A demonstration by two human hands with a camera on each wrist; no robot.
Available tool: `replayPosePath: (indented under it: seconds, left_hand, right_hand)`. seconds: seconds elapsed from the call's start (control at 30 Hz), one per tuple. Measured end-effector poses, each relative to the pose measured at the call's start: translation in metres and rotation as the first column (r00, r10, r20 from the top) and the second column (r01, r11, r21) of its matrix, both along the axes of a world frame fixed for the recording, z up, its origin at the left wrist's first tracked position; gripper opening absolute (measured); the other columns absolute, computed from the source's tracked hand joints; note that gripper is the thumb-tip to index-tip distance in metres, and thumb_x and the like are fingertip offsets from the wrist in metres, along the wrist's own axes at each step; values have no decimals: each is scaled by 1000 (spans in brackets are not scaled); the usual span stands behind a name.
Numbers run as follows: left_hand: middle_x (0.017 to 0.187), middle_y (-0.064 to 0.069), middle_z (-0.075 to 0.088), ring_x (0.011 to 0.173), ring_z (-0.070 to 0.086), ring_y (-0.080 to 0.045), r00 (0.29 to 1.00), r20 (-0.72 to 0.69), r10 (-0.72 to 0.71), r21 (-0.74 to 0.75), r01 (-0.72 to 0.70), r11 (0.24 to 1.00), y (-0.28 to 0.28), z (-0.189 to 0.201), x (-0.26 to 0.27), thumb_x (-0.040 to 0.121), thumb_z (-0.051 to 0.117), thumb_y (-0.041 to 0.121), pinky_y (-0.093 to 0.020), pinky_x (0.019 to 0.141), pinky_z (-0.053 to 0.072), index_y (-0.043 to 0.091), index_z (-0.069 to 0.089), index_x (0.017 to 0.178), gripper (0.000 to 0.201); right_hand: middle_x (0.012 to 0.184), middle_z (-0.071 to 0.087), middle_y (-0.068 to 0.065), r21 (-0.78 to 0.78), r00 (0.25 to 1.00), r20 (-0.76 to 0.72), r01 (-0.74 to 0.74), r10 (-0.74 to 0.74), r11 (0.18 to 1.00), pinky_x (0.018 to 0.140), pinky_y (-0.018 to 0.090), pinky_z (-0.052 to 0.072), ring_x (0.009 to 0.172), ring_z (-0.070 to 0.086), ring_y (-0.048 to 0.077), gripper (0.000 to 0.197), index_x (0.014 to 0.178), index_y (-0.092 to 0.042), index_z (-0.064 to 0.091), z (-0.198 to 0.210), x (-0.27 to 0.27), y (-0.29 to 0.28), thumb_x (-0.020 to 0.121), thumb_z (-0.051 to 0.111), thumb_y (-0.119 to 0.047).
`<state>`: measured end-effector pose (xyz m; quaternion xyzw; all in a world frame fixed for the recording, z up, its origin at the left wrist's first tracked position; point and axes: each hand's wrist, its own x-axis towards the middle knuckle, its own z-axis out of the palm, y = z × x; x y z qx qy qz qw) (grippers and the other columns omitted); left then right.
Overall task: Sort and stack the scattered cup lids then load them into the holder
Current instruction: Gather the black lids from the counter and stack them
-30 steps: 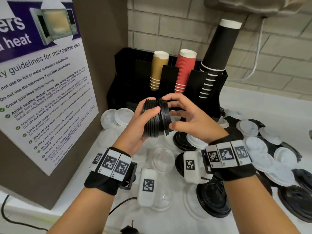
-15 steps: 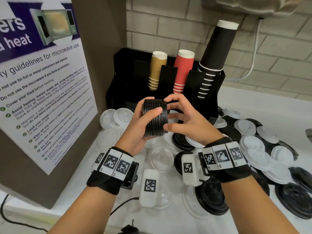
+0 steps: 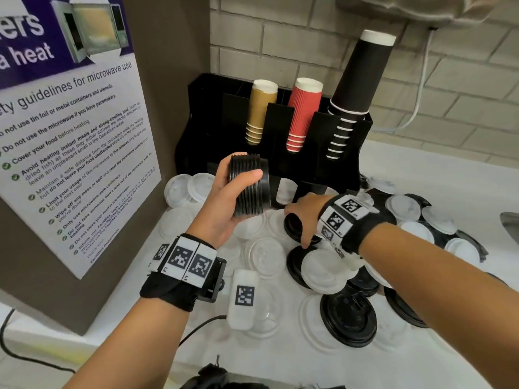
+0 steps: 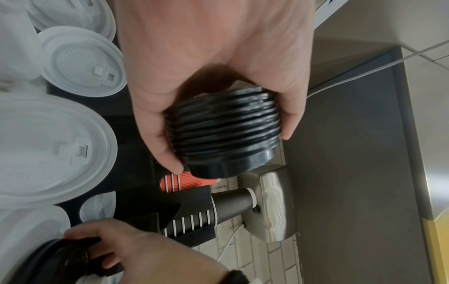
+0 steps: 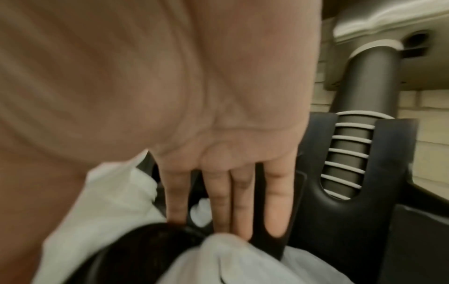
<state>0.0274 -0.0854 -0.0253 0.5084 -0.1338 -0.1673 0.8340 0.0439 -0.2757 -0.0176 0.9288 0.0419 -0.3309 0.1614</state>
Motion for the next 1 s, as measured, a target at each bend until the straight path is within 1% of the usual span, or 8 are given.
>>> replayPosePath:
  seconds: [0.13, 0.3, 0.37, 0.47, 0.57, 0.63, 0.8, 1.0]
  left_hand:
    - [112, 1, 62, 98, 66, -17, 1000, -4, -1, 0, 1, 1000, 2, -1, 0, 76, 68, 30, -37, 71, 56, 34, 54, 120, 46]
    - [114, -1, 60, 99, 64, -18, 1000, -6, 14, 10, -14, 1000, 4, 0, 0, 76, 67, 30, -38, 72, 56, 33, 53, 121, 47]
    - [113, 0, 61, 98, 65, -17, 1000, -7, 23, 10, -23, 1000, 4, 0, -1, 76, 68, 31, -38, 72, 56, 33, 53, 121, 47]
    - [112, 1, 62, 97, 66, -16, 1000, -12, 15, -1, -15, 1000, 3, -1, -3, 76, 68, 29, -37, 70, 56, 32, 54, 120, 46]
    - [117, -1, 61, 100, 65, -18, 1000, -10, 13, -6, -13, 1000, 0, -2, -7, 76, 68, 28, -38, 71, 56, 31, 53, 124, 50]
    - [116, -1, 62, 100, 66, -18, 1000, -6, 27, -21, -27, 999, -4, 0, -10, 75, 69, 29, -37, 71, 56, 31, 52, 124, 52]
    - [113, 0, 63, 100, 65, -21, 999, 48, 10, -14, -9, 1000, -15, 5, -15, 77, 67, 28, -36, 70, 56, 31, 50, 125, 51]
    - [116, 1, 62, 105, 65, -20, 991, 97, -96, 58, 90, 994, -17, 4, -19, 78, 66, 27, -35, 76, 56, 33, 52, 125, 49]
  right_hand:
    - [131, 47, 9, -56, 997, 68, -36, 40, 998, 85, 38, 47, 122, 44, 26, 95, 144, -29, 29, -12, 6, -6, 67, 81, -44]
    - [122, 52, 4, 251, 979, 191, 14, -64, 968, 80, 33, 48, 104, 50, 18, 85, 138, -31, 34, 3, 1, -16, 66, 79, -40]
    - [116, 56, 1, 541, 957, 220, 42, -190, 840, 84, 33, 53, 99, 56, 16, 79, 132, -31, 37, 15, -5, -21, 67, 81, -34]
    - [108, 55, -3, 874, 894, 216, 2, -393, 486, 77, 23, 52, 98, 61, 19, 67, 121, -33, 42, 36, -22, -26, 70, 83, -23]
    - [112, 57, 3, 997, 830, 82, -74, -552, 38, 80, 29, 54, 99, 64, 20, 60, 114, -38, 46, 42, -46, -22, 68, 81, -23]
    - [115, 56, 8, 981, 812, 1, -115, -584, -159, 79, 34, 57, 95, 65, 19, 58, 112, -40, 49, 36, -64, -14, 65, 79, -27]
    - [115, 58, 9, 955, 783, -31, -161, -621, -250, 76, 34, 57, 92, 67, 17, 54, 116, -37, 50, 7, -88, 10, 69, 78, -32]
    - [123, 58, 12, 935, 788, -55, -175, -614, -308, 85, 41, 56, 107, 63, 24, 57, 128, -38, 51, 4, -94, 7, 73, 67, -33]
